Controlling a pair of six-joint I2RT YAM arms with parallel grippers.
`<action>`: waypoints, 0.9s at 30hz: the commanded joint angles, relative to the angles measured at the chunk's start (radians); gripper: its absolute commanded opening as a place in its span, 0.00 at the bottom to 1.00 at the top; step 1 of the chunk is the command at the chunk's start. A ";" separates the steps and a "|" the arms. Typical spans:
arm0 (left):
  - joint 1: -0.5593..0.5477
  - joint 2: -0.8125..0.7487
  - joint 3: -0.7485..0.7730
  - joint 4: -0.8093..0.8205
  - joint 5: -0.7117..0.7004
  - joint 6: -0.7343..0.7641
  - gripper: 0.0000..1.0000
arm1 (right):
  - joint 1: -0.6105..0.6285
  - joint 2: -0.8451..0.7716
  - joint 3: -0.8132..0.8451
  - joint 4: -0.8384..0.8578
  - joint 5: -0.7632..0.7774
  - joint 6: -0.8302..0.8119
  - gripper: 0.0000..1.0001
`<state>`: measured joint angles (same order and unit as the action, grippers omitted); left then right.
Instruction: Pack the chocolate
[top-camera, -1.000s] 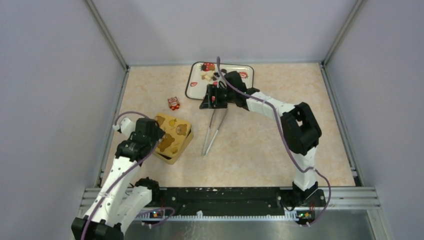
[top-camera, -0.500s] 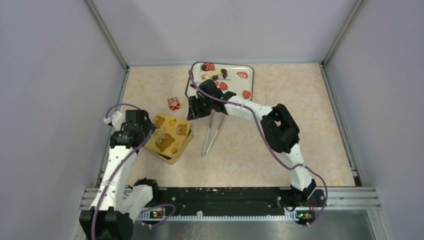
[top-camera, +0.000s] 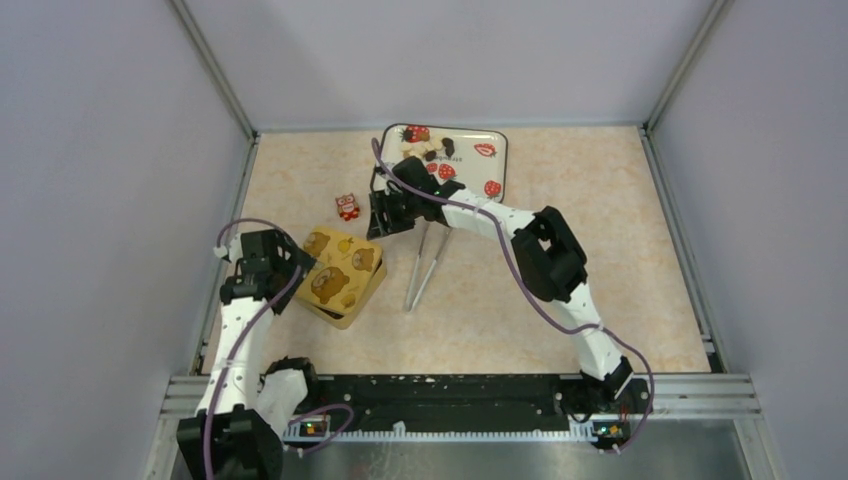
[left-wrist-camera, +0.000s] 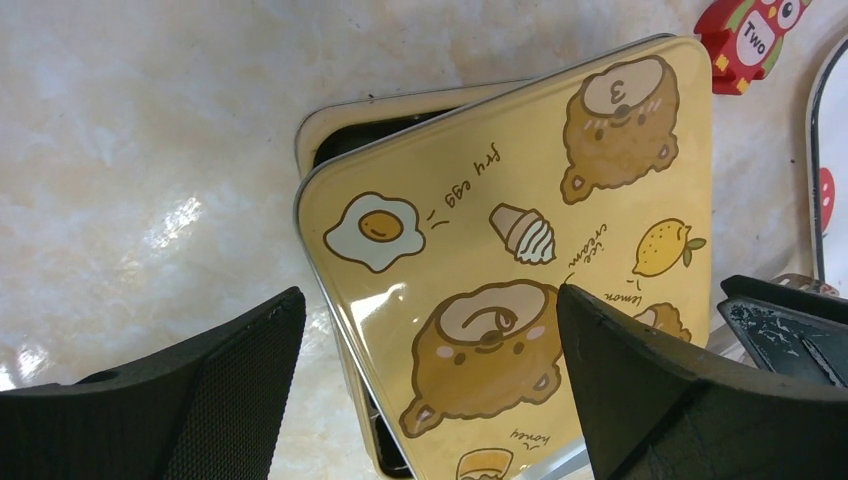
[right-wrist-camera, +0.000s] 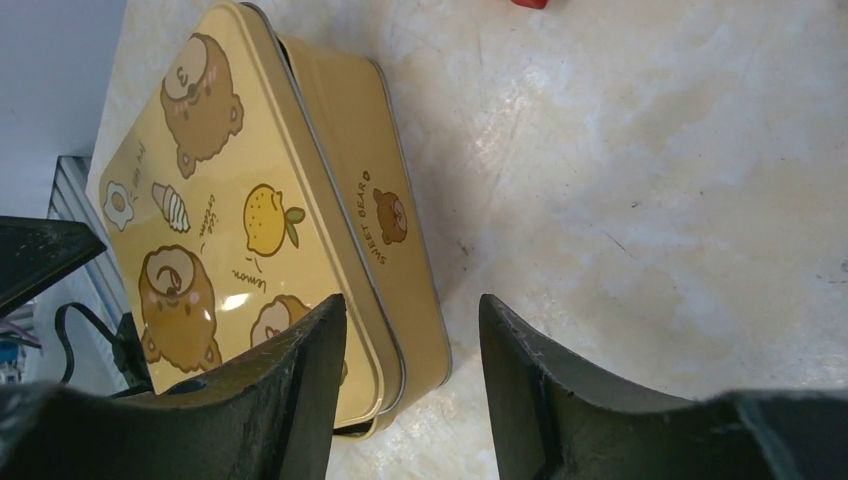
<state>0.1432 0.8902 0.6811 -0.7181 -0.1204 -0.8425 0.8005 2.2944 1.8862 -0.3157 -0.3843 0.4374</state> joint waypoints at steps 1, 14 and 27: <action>0.017 -0.001 -0.035 0.102 0.051 0.020 0.99 | 0.008 0.012 0.065 0.011 -0.047 -0.009 0.51; 0.022 0.031 -0.035 0.128 0.045 0.028 0.99 | 0.015 0.046 0.094 0.025 -0.103 0.013 0.51; 0.030 0.018 -0.033 0.118 0.025 0.040 0.99 | 0.034 0.032 0.069 0.038 -0.116 0.018 0.51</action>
<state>0.1642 0.9207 0.6407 -0.6277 -0.0761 -0.8196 0.8158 2.3463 1.9324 -0.3080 -0.4797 0.4488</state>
